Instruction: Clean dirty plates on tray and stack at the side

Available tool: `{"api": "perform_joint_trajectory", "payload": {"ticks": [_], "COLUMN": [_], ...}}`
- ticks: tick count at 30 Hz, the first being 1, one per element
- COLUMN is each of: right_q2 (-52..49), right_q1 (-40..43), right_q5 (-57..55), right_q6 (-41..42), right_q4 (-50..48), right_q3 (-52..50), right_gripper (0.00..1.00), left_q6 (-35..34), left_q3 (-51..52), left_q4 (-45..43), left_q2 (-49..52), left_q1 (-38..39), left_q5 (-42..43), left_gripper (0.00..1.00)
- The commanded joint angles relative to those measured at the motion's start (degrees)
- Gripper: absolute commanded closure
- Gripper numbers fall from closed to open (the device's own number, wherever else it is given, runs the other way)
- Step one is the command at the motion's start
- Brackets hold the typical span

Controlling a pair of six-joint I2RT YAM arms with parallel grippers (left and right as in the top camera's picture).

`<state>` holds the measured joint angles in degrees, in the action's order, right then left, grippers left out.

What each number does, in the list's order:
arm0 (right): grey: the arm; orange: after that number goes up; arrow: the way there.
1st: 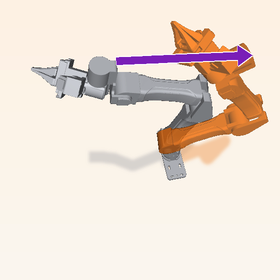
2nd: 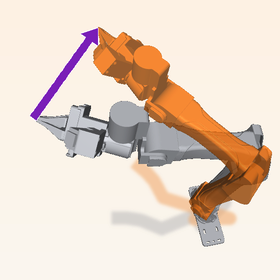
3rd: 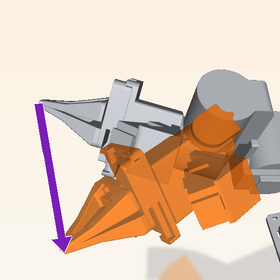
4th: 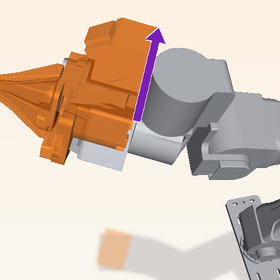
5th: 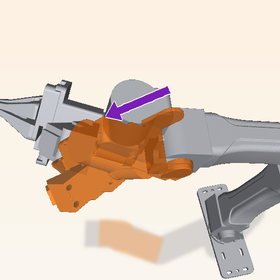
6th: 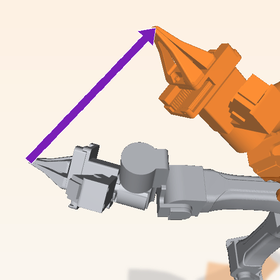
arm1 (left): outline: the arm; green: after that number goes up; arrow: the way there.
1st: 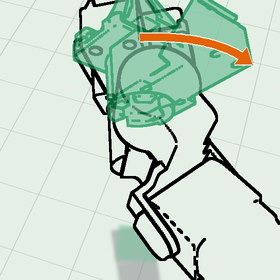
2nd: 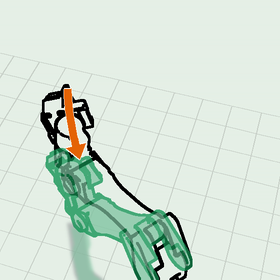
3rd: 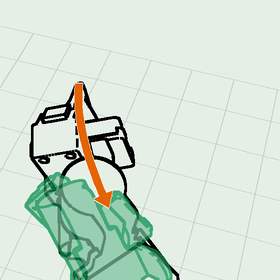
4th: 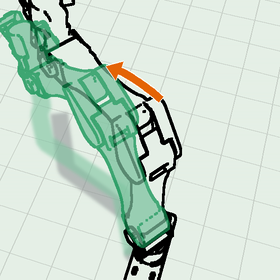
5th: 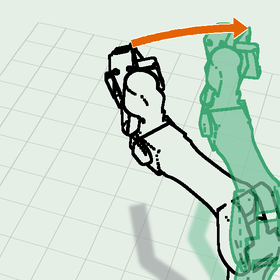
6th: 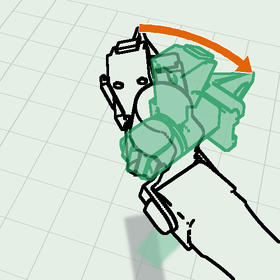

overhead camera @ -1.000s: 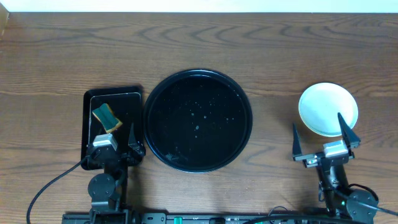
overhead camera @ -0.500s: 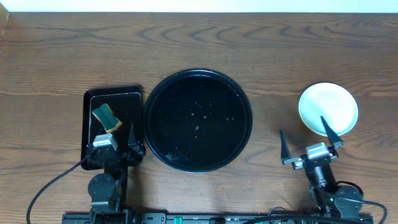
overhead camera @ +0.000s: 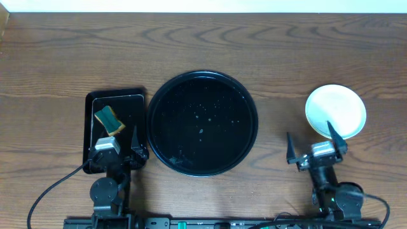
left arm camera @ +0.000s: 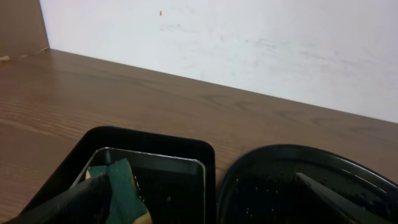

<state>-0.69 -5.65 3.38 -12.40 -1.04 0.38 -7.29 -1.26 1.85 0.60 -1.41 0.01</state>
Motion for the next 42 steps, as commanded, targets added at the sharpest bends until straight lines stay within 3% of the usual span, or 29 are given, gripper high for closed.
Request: {"api": "perform_joint_trajectory", "payload": {"ticks": [1,5,42], "right_q2": [0.4,0.4,0.4], "right_q1": [-0.4,-0.4,-0.4], "right_q5": [-8.6,-10.1,-9.8], "right_q6": [8.5,10.4,10.7], "right_q4": [1.1,4.9,4.7], "right_q3": [-0.1,-0.1,-0.1], "right_gripper": [0.01,0.01,0.01], "left_q6": [0.3,0.3,0.3], "left_q3": [1.0,1.0,1.0], "left_q4": [2.3,2.3,2.3], "left_q2": [-0.3,-0.3,-0.3], "left_q1": [-0.2,-0.2,-0.2], "left_q5": [-2.0,-2.0,-2.0], "left_gripper": [0.10,0.09,0.09]}}
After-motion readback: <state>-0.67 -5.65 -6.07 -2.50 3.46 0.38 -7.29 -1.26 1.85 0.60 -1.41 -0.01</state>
